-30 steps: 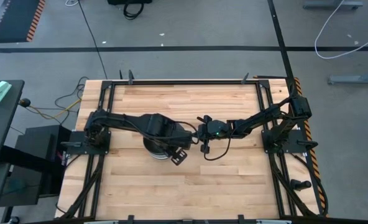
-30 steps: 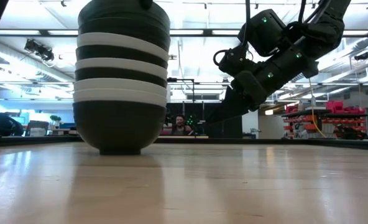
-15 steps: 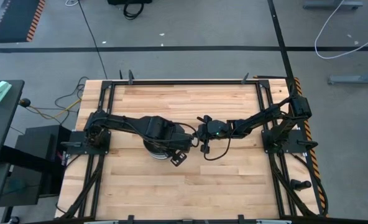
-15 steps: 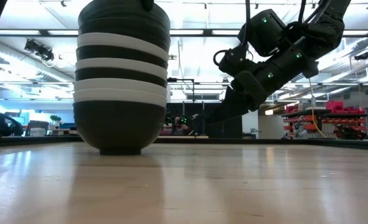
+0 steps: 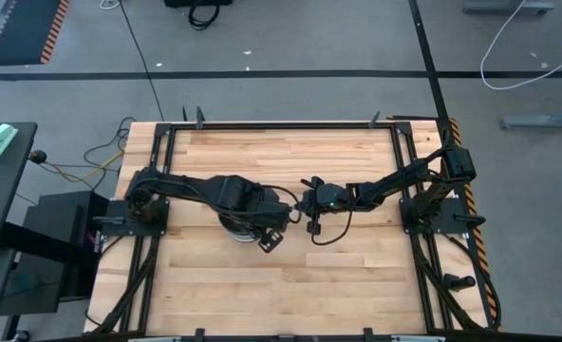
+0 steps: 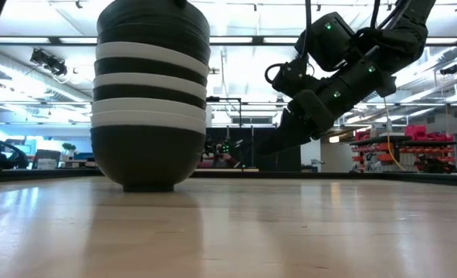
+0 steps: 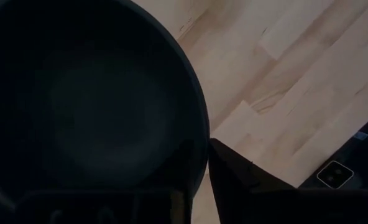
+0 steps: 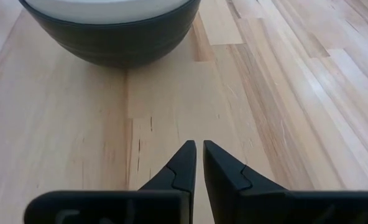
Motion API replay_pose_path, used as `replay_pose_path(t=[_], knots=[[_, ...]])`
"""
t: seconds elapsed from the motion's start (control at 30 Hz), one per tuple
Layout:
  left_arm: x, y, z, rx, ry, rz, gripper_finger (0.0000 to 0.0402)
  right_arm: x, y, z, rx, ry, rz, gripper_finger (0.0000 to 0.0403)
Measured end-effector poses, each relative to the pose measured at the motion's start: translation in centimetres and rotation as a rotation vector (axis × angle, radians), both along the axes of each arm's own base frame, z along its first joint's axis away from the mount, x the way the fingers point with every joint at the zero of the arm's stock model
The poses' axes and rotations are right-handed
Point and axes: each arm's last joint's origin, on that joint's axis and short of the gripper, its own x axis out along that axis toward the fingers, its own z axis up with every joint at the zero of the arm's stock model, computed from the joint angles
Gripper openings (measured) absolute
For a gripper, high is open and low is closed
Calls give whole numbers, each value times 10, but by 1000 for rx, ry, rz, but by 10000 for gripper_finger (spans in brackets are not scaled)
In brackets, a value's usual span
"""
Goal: Nest bowls inside each other
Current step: Stack the black bowl on top of the black bowls
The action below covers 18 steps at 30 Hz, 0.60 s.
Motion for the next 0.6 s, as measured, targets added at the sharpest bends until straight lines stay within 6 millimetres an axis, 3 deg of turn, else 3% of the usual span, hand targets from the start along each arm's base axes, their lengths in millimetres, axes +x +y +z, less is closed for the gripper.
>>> replay_pose_path(t=[0.6], knots=[[-10, 2, 13, -6, -40, 3, 50, 0, 0, 0, -1, 2, 0, 39]])
